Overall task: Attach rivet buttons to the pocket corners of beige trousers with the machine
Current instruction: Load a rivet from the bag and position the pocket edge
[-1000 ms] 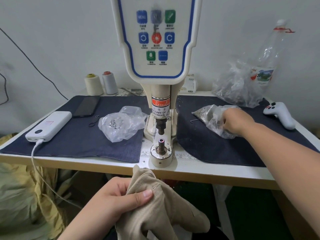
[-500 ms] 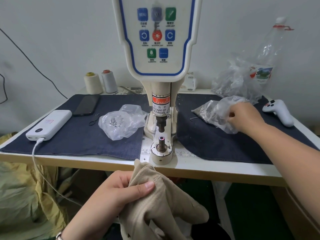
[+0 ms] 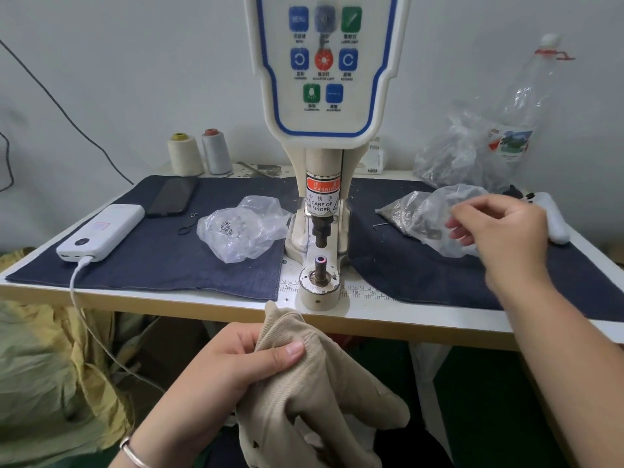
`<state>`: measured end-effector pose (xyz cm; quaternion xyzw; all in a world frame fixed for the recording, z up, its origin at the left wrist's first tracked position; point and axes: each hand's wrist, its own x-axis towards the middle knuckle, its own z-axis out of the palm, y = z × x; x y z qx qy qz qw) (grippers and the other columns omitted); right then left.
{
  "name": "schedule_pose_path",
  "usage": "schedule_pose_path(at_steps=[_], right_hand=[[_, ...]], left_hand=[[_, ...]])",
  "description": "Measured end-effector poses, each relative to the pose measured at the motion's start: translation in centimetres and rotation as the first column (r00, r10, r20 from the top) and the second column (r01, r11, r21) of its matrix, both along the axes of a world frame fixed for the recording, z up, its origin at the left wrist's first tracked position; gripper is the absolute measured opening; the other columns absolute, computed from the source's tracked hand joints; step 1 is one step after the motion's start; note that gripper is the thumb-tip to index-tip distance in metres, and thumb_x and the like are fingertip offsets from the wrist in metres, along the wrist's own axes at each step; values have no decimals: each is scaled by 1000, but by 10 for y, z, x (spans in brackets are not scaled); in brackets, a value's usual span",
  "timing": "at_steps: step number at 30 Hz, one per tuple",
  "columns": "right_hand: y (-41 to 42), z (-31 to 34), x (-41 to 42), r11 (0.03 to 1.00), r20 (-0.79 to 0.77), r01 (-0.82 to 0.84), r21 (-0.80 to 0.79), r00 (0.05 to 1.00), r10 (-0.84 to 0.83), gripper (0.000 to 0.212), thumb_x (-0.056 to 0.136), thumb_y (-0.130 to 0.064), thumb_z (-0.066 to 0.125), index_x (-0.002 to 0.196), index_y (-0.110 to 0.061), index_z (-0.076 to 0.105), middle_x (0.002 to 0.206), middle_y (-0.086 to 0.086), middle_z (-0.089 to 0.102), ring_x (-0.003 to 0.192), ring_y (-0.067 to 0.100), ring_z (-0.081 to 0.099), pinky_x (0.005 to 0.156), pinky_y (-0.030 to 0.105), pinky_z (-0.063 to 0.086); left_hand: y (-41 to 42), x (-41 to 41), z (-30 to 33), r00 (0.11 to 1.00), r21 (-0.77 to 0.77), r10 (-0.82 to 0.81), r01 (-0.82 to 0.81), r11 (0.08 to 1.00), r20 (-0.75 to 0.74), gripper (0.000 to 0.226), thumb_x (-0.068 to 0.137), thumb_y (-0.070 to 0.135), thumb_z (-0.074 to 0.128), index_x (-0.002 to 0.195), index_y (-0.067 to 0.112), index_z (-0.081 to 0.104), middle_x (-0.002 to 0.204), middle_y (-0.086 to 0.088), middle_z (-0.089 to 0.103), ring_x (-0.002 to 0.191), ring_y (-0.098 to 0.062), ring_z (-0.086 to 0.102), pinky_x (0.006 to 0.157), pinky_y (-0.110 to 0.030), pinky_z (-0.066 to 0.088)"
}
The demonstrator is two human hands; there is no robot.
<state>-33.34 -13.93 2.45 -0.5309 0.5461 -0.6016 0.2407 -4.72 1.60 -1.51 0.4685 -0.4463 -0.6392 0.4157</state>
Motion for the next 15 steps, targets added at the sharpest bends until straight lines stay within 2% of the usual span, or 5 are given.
schedule_pose_path(at_steps=[3, 6, 9, 15], right_hand=[[22, -9, 38, 943, 337, -283, 174, 917, 213, 13, 78, -1, 70, 68, -9, 68, 57, 6, 68, 44, 13, 58, 41, 18, 43], [37, -20, 71, 823, 516, -494, 282, 801, 304, 8, 79, -1, 68, 71, -3, 69, 59, 10, 67, 45, 14, 58, 40, 18, 43], [41, -27, 93, 745, 608, -569, 348, 742, 283, 13, 80, -4, 66, 68, -4, 72, 57, 10, 66, 43, 13, 57, 39, 18, 42], [38, -26, 115, 656, 663, -628, 419, 705, 251, 11, 84, -7, 67, 73, -4, 70, 54, 5, 65, 39, 8, 54, 36, 15, 38]], left_hand=[[1, 0, -1, 1000, 9, 12, -12, 1000, -1, 47, 71, 37, 84, 92, -4, 74, 90, -24, 72, 79, -28, 68, 70, -30, 55], [2, 0, -1, 1000, 15, 2, -2, 1000, 0, 44, 73, 37, 83, 91, -3, 75, 90, -22, 72, 79, -27, 68, 70, -29, 55], [3, 1, -1, 1000, 23, 5, -4, 1000, -1, 43, 73, 36, 83, 91, -2, 75, 90, -22, 72, 80, -27, 69, 70, -29, 55], [1, -1, -2, 1000, 36, 18, -18, 999, -11, 41, 70, 35, 83, 90, -1, 76, 90, -22, 73, 79, -27, 70, 69, -29, 56]])
